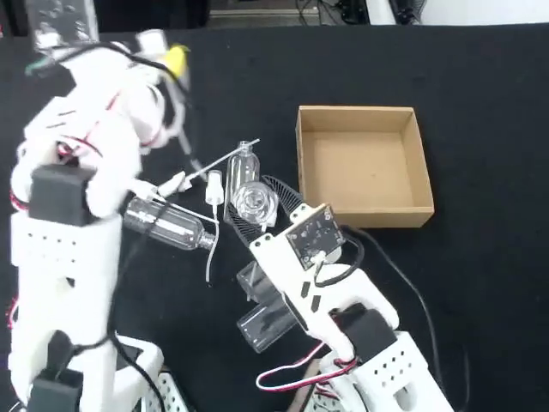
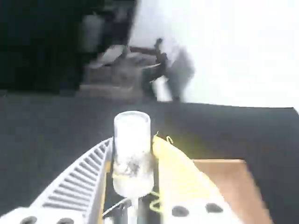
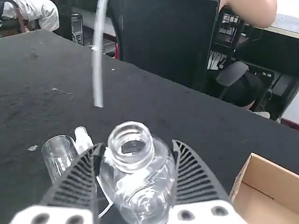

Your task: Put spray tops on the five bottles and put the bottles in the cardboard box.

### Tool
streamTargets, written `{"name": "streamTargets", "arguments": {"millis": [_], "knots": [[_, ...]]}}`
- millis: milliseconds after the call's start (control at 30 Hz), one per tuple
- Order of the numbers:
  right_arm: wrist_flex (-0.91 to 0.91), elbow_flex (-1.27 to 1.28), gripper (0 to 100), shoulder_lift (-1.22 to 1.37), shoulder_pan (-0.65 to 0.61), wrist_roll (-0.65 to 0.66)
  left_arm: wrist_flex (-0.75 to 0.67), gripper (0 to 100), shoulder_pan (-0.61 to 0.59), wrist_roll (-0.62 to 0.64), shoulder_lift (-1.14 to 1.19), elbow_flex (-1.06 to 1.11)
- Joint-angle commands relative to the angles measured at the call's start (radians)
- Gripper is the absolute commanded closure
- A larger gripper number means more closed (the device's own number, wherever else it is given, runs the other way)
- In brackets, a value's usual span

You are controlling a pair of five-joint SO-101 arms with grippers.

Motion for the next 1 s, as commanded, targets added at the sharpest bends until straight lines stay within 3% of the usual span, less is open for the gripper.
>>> {"name": "streamTargets", "arguments": {"millis": [0,300,433,533,767,967], "knots": [[0.002,-0.058,98.8,-0.005,0.017,-0.011,-0.041,97,0.056,0.023,-0.048,0.027],[0.052,-0.202,98.8,0.191,0.034,-0.011,-0.094,97,0.064,0.023,-0.167,0.076],[0.040,-0.231,98.8,0.303,0.032,-0.015,-0.183,97,0.064,0.023,-0.222,0.094],[-0.003,-0.229,98.8,0.357,0.035,-0.084,-0.186,97,0.064,0.023,-0.262,0.168],[-0.020,-0.228,98.8,0.348,0.037,-0.101,-0.437,97,0.102,0.018,-0.342,0.429],[-0.025,-0.213,98.8,0.343,0.037,-0.101,-0.440,97,0.180,0.015,-0.448,0.486]]}}
